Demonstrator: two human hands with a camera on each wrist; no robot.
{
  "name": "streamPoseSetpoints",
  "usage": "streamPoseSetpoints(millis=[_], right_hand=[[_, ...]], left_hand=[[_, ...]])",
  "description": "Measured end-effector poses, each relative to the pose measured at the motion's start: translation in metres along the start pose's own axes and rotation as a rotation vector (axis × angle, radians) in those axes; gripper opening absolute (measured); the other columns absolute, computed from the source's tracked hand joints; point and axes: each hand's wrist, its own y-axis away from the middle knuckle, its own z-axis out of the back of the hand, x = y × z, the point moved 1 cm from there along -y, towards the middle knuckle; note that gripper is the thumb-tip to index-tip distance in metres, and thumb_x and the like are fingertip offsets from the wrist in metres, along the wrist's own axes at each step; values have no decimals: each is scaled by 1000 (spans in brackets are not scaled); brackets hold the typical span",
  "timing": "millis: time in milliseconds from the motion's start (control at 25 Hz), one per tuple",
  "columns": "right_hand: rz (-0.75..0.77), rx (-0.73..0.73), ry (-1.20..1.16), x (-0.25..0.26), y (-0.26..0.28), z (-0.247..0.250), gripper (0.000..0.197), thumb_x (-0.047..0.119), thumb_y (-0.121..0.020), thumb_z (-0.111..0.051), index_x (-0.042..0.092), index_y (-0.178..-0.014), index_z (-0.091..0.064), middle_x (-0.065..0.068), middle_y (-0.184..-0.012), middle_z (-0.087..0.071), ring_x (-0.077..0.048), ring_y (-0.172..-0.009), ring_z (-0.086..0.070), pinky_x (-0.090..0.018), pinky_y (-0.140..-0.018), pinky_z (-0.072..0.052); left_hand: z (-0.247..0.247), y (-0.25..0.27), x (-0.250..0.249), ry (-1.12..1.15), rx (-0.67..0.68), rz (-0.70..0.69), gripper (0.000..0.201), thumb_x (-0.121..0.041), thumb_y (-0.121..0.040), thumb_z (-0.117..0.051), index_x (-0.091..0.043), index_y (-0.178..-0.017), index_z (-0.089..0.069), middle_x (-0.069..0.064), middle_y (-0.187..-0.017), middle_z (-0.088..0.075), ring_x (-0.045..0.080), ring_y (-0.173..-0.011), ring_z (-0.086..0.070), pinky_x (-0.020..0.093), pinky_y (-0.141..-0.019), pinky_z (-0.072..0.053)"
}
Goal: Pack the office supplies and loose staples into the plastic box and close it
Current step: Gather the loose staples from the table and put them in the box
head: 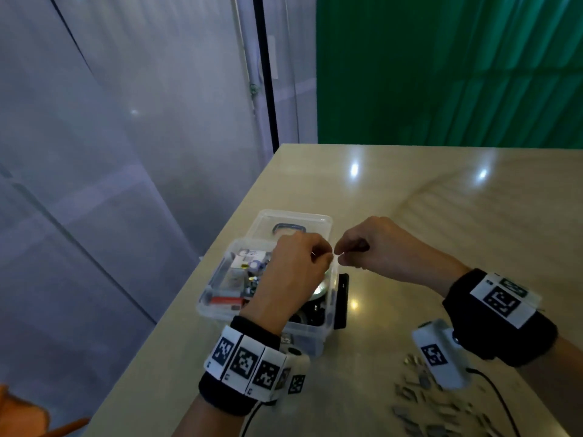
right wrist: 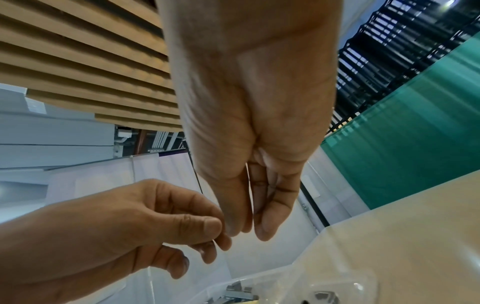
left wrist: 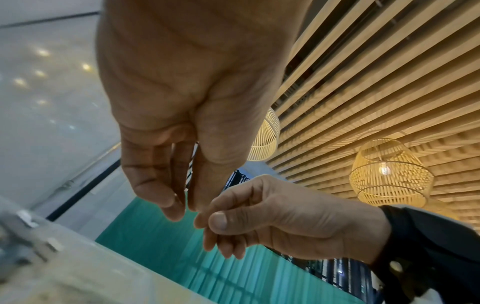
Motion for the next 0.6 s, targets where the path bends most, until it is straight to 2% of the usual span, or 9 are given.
streamPoseSetpoints(millis=[40, 120, 240, 320, 360, 440, 520, 600], right_hand=[[-14, 2, -1, -7, 11, 5, 9, 18, -87, -77, 18, -95, -80, 14, -68, -67, 6, -65, -64, -9, -59, -45], [-68, 41, -2, -24, 34, 11, 3, 20, -89, -75, 22, -89, -78, 10, -66, -67, 1, -61, -64, -11, -56, -46], [-200, 190, 83, -66, 71, 4, 18, 25, -91, -73, 31, -76, -68, 11, -65, -65, 5, -57, -60, -11, -53, -41], [-299, 244, 115, -95, 91, -12, 9, 25, -92, -72, 25, -83, -73, 10, -77, -69, 6, -65, -61, -15, -61, -44], [-340, 251, 122, -107, 100, -21, 5, 23, -93, -71, 20, -92, -75, 7, -88, -73, 3, -74, -64, -19, -69, -50], [-398, 243, 140, -123, 112, -36, 15, 16, -95, -66, 14, -106, -75, -1, -106, -73, -11, -90, -67, -29, -83, -55], [-396, 242, 185, -129, 123, -46, 21, 8, -95, -57, 10, -110, -72, -5, -113, -67, -17, -94, -62, -29, -82, -51], [-364, 268, 208, -130, 133, -55, 26, 2, -93, -49, 7, -109, -69, -8, -113, -59, -21, -94, -56, -30, -79, -45]], left_hand=[[-11, 0, -9, 4, 23, -18, 14, -20, -92, -66, -17, -101, -76, -3, -92, -75, 3, -78, -65, 4, -69, -44], [-31, 5, -27, 24, 65, -58, 14, -19, -91, -66, -16, -100, -77, -3, -90, -75, 5, -77, -65, 7, -67, -47], [-75, 21, -48, 36, 181, -85, 13, -19, -90, -67, -16, -98, -77, 0, -88, -75, 10, -78, -67, 25, -77, -54], [-108, 32, -49, 0, 300, -66, 16, -21, -91, -66, -15, -101, -77, 3, -93, -75, 14, -84, -68, 32, -82, -55], [-125, 36, -46, -24, 352, -45, 18, -22, -91, -66, -14, -104, -76, 5, -98, -74, 17, -88, -68, 34, -85, -56], [-151, 41, -35, -76, 431, 10, 24, -22, -92, -64, -12, -113, -74, 8, -107, -72, 21, -97, -67, 37, -91, -54], [-172, 46, -24, -137, 503, 61, 31, -23, -94, -62, -11, -121, -69, 10, -117, -67, 25, -107, -63, 39, -96, -51], [-185, 50, -17, -204, 562, 70, 32, -27, -94, -60, -11, -120, -67, 13, -118, -59, 30, -109, -59, 42, -94, -50]])
